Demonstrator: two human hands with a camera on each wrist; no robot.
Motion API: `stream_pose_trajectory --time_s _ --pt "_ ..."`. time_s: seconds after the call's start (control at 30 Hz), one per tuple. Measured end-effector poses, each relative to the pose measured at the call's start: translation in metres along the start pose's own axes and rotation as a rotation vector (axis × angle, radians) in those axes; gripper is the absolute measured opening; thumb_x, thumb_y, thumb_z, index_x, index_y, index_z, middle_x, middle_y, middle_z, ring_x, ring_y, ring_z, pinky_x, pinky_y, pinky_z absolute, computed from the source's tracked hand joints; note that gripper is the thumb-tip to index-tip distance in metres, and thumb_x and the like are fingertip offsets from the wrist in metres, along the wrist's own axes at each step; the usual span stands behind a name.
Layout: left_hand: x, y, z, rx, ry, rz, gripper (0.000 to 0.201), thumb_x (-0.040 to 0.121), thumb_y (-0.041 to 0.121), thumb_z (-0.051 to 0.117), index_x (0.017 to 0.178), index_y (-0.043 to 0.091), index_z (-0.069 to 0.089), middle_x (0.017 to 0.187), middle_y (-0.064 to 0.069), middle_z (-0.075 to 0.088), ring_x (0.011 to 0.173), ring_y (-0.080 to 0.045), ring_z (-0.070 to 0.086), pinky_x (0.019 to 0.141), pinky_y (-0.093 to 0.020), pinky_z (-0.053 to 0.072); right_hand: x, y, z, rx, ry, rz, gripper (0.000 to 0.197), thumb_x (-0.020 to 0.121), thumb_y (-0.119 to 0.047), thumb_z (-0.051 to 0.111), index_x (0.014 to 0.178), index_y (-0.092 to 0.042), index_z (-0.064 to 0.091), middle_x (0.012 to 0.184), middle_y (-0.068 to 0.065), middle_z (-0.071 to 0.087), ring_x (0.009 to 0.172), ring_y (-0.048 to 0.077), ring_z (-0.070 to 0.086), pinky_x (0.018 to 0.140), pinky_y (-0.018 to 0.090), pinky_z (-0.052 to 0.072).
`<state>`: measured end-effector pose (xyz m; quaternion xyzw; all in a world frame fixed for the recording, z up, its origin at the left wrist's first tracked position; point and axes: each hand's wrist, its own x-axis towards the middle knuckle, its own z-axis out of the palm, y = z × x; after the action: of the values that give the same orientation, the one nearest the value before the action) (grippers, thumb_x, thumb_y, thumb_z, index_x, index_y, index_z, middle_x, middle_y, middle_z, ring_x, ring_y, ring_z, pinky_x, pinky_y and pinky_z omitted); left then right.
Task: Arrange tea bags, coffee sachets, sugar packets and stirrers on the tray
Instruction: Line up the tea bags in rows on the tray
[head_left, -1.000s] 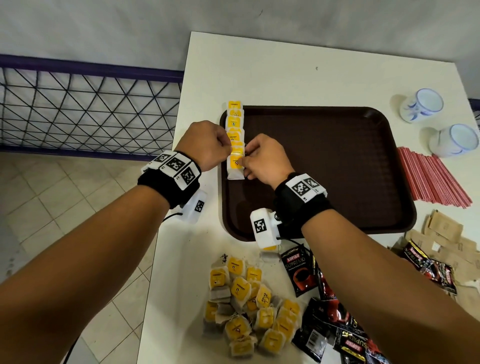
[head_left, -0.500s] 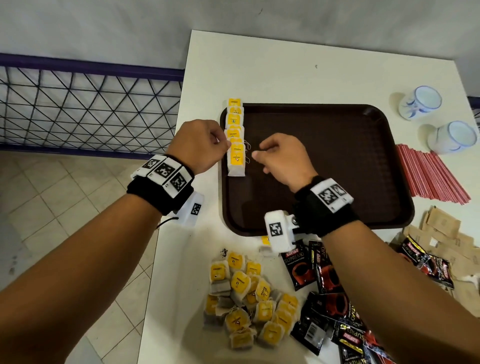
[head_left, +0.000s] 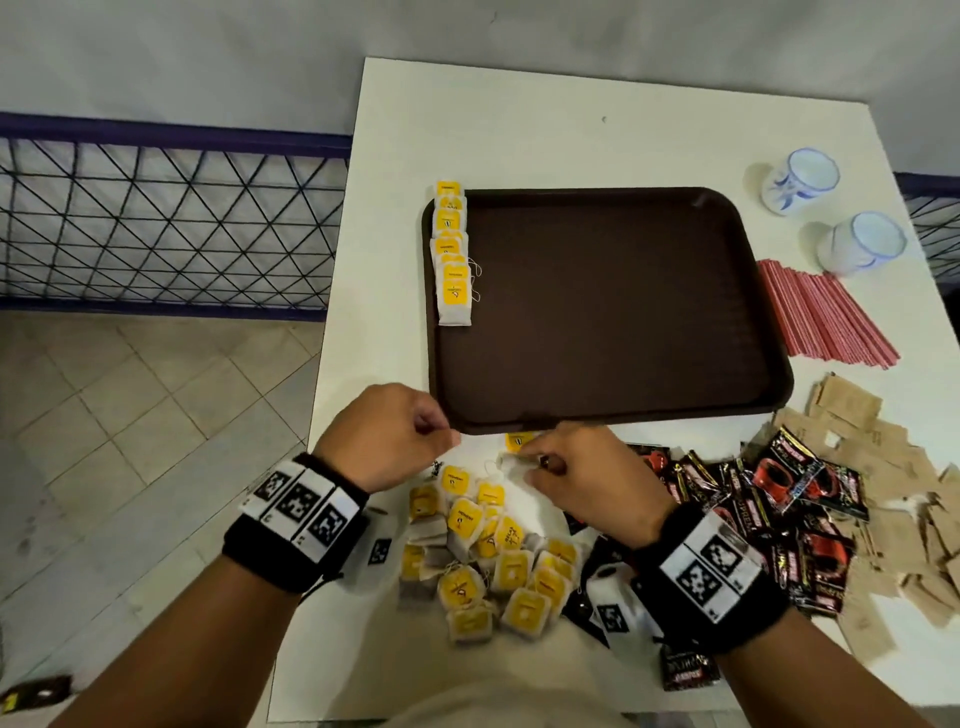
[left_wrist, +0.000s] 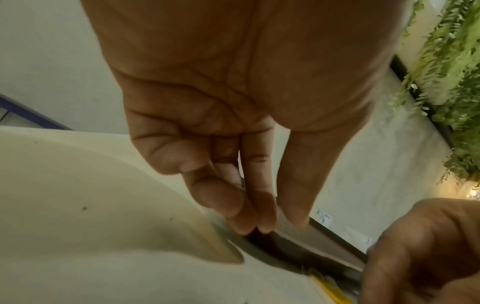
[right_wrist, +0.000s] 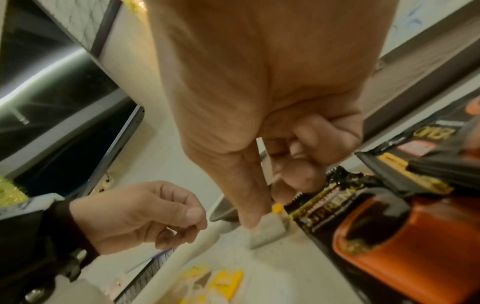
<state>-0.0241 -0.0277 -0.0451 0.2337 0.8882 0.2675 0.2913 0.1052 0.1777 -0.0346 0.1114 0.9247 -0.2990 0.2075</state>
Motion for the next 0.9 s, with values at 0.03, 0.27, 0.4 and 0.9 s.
stream_pose_trajectory --time_s 0.03,0.27,0.4,0.9 --pt "-0.004 -0.001 0.002 0.027 -0.016 -0.001 0.016 0.079 0.044 0.073 0.075 0.028 0.075 0.074 0.016 0.07 0.074 -0.001 0.064 0.076 -0.031 0.055 -0.002 -0.003 0.001 -0.036 -0.022 -0.003 0.027 0.09 -0.045 0.062 0.11 -0.031 0.075 0.093 -0.002 0.062 0.089 0.015 0.062 0.08 0.034 0.051" --pt "-0.014 0.003 0.01 0.152 -0.118 -0.047 0.027 0.072 0.055 0.074 0.081 0.03 0.072 0.077 0.018 0.064 0.08 -0.005 0.062 0.077 -0.031 0.055 -0.009 0.0 -0.002 -0.045 0.073 0.096 0.017 0.089 -0.04 0.065 0.099 -0.027 0.069 0.096 -0.004 0.058 0.091 0.017 0.061 0.079 0.036 0.053" --pt "-0.016 0.009 0.014 0.138 -0.16 -0.052 0.031 0.068 0.048 0.08 0.092 0.032 0.07 0.08 0.018 0.061 0.082 -0.006 0.061 0.077 -0.029 0.053 -0.005 -0.005 0.007 -0.07 0.073 0.133 0.043 0.085 -0.059 0.064 0.114 -0.028 0.062 0.103 -0.004 0.059 0.093 0.017 0.061 0.077 0.034 0.053" --pt "-0.008 0.011 0.017 -0.257 -0.163 0.114 0.006 0.081 0.028 0.078 0.08 0.03 0.072 0.076 0.008 0.072 0.075 -0.01 0.067 0.077 -0.038 0.056 -0.008 -0.014 0.014 -0.134 0.019 0.127 0.04 0.087 -0.043 0.068 0.123 -0.032 0.055 0.12 -0.002 0.049 0.101 0.024 0.064 0.081 0.035 0.053"
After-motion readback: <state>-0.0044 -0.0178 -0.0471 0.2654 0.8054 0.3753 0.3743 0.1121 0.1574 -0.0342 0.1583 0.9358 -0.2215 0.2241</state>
